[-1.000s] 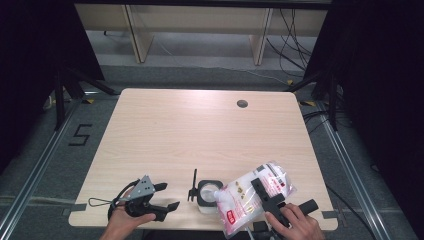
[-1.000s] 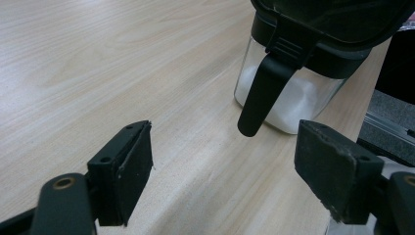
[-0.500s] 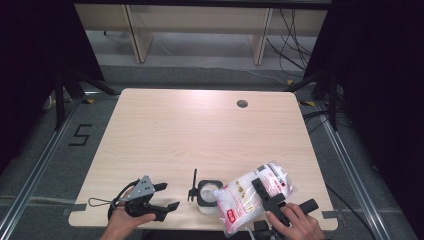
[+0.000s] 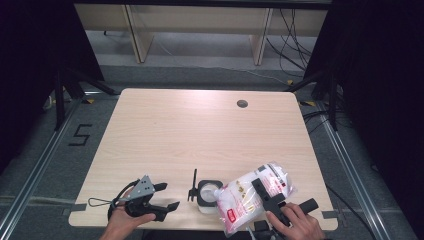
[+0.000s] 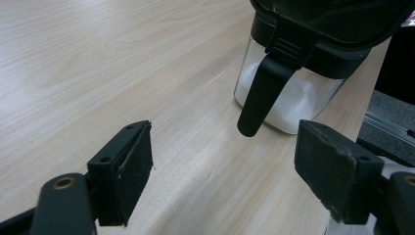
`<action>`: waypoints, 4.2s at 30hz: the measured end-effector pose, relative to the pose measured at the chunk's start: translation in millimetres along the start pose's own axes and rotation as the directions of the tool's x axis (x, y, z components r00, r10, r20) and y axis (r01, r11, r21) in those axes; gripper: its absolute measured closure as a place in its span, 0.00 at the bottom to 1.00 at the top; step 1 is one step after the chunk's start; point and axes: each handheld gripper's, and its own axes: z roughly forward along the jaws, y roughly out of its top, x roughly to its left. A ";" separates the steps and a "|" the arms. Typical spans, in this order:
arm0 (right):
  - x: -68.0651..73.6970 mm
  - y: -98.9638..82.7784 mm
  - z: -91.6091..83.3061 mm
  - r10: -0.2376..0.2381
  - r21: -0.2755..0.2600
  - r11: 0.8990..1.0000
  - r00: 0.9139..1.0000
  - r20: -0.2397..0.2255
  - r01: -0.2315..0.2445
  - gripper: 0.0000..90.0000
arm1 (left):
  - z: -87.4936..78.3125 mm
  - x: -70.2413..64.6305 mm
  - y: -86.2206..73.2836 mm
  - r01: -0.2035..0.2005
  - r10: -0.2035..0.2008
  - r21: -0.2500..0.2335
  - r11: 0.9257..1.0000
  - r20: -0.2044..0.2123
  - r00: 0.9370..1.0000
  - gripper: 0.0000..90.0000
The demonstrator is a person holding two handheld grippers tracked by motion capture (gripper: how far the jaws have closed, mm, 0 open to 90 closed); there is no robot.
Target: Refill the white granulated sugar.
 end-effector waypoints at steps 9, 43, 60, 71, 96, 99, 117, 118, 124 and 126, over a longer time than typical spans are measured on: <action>0.4 0.6 -0.8 -0.008 0.005 1.000 1.000 0.005 0.008 0.59 | -1.3 0.6 0.2 -0.010 0.010 0.020 1.000 -0.011 1.000 0.24; -2.9 0.2 0.0 -0.024 0.005 1.000 1.000 -0.005 0.024 0.59 | 0.8 -0.9 -0.6 0.011 -0.011 -0.001 1.000 -0.002 1.000 0.24; -3.6 0.1 1.2 -0.037 -0.005 0.999 0.999 -0.001 0.037 0.59 | -0.2 0.6 0.2 -0.017 0.017 0.006 1.000 -0.004 1.000 0.24; -4.2 0.2 1.3 -0.036 -0.007 0.999 0.999 -0.001 0.036 0.59 | 0.2 0.3 -0.2 -0.009 0.009 -0.003 1.000 -0.002 1.000 0.24; -5.6 -0.4 1.6 -0.054 -0.010 0.999 0.999 0.000 0.054 0.59 | 0.7 -0.5 -0.4 0.002 -0.002 -0.004 1.000 -0.002 1.000 0.24; -6.0 -0.2 1.5 -0.058 -0.011 0.998 0.998 -0.005 0.057 0.59 | 0.4 -0.4 -0.4 0.000 0.000 0.001 1.000 0.000 1.000 0.24; -6.2 -0.4 0.5 -0.054 -0.002 0.999 0.999 0.003 0.054 0.59 | 0.4 0.1 -0.2 -0.006 0.006 0.006 1.000 0.000 1.000 0.24; -6.2 -0.3 0.7 -0.057 -0.004 0.998 0.998 0.004 0.057 0.59 | 0.4 -0.7 -0.4 0.007 -0.007 0.007 1.000 -0.001 1.000 0.24; -7.0 -0.2 -0.9 -0.056 0.008 0.998 0.998 0.003 0.056 0.59 | 0.4 -0.9 -0.5 0.009 -0.009 0.008 1.000 -0.001 1.000 0.24; -6.7 -0.3 -0.5 -0.056 0.000 0.998 0.998 0.005 0.056 0.59 | 0.4 -0.8 -0.5 0.009 -0.009 0.008 1.000 -0.002 1.000 0.24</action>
